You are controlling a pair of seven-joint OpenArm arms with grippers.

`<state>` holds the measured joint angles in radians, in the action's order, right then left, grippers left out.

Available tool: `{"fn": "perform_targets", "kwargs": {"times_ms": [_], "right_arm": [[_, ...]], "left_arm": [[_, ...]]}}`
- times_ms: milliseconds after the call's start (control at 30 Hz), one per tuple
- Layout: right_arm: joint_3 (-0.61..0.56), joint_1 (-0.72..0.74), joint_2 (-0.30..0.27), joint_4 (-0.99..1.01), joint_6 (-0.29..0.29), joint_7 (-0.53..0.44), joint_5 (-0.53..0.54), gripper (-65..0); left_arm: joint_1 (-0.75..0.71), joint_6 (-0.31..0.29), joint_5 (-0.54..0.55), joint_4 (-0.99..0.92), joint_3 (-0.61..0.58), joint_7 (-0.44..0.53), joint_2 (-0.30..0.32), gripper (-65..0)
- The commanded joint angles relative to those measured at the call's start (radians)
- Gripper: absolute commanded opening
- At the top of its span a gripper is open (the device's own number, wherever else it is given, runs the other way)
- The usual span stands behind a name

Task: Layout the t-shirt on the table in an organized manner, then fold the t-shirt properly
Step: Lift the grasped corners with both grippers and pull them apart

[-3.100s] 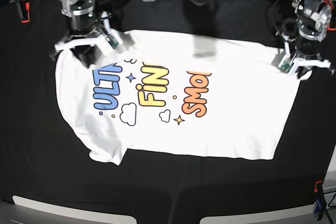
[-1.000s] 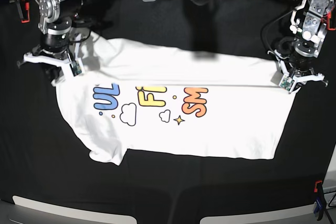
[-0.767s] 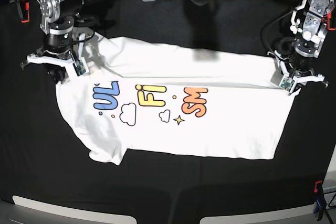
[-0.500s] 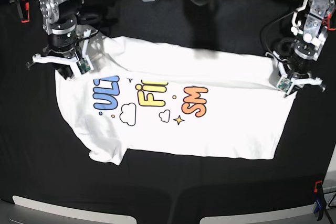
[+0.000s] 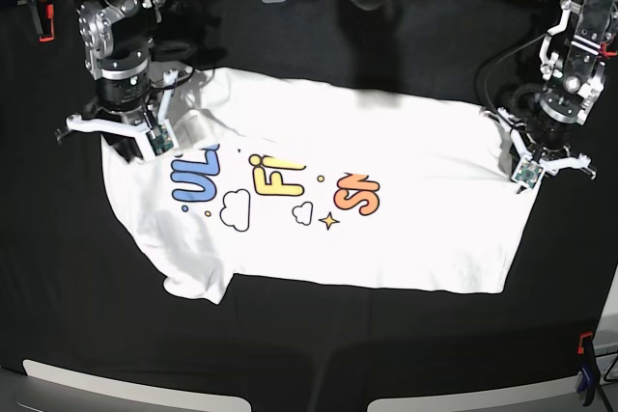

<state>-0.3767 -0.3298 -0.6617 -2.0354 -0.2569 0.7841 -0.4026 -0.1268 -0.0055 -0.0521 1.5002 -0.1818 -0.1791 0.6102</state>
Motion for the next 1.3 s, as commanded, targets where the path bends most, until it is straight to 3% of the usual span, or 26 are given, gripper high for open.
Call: {"fn": "perform_targets", "kwargs": {"times_ms": [0, 33, 67, 133, 200, 433, 567, 633, 700, 767, 933, 1167, 1267], "right_arm": [[0.008, 0.008, -0.011, -0.014, -0.012, -0.022, -0.049, -39.8], [0.008, 0.008, -0.011, -0.014, -0.012, -0.023, -0.075, -35.6], [0.008, 0.011, -0.012, -0.014, -0.012, -0.022, -0.096, -33.9], [0.010, 0.017, -0.012, -0.014, -0.013, -0.021, -0.104, -33.8], [0.010, 0.025, -0.011, -0.014, -0.013, -0.021, -0.119, -33.8], [0.011, 0.077, -0.012, -0.014, -0.013, -0.010, -0.151, -33.8], [0.011, 0.103, -0.012, -0.014, -0.002, 0.013, -0.068, -33.8], [0.011, 0.105, -0.012, -0.014, 0.066, 0.029, 0.001, -33.8], [0.011, 0.105, -0.012, -0.014, 0.125, 0.027, 0.063, -33.8], [0.011, 0.105, -0.012, -0.014, 0.129, 0.020, 0.078, -33.8], [0.010, 0.101, -0.012, -0.016, 0.129, 0.029, 0.074, -33.8], [0.009, -0.024, -0.013, -0.124, 0.132, 0.072, 0.040, -33.8], [0.001, -0.125, -0.012, -0.174, 0.206, 0.073, 0.071, -33.8]], "left_arm": [[0.014, 0.011, 0.000, 0.013, 0.009, 0.028, 0.017, -65.0], [0.014, 0.012, 0.000, 0.013, 0.009, 0.027, 0.017, -65.0], [0.014, 0.012, 0.000, 0.013, 0.009, 0.028, 0.017, -59.8], [0.014, 0.012, 0.000, 0.013, 0.009, 0.027, 0.017, -50.1], [0.014, 0.011, -0.003, 0.013, 0.009, 0.027, 0.017, -45.6], [0.014, 0.012, -0.081, 0.013, 0.009, 0.015, 0.017, -45.4], [0.014, 0.011, -0.078, 0.013, 0.009, 0.007, 0.017, -45.4], [0.020, -0.001, -0.078, 0.013, 0.009, -0.049, 0.017, -45.4], [0.045, -0.080, -0.078, 0.013, 0.009, -0.161, 0.017, -45.4], [0.080, -0.144, -0.077, 0.013, 0.009, -0.257, 0.017, -45.4], [0.152, -0.145, -0.078, 0.014, 0.009, -0.300, 0.017, -45.4], [0.106, -0.146, -0.069, 0.145, 0.009, -0.327, 0.019, -45.4], [0.029, -0.146, -0.058, 0.249, 0.009, -0.322, 0.019, -45.4]]}}
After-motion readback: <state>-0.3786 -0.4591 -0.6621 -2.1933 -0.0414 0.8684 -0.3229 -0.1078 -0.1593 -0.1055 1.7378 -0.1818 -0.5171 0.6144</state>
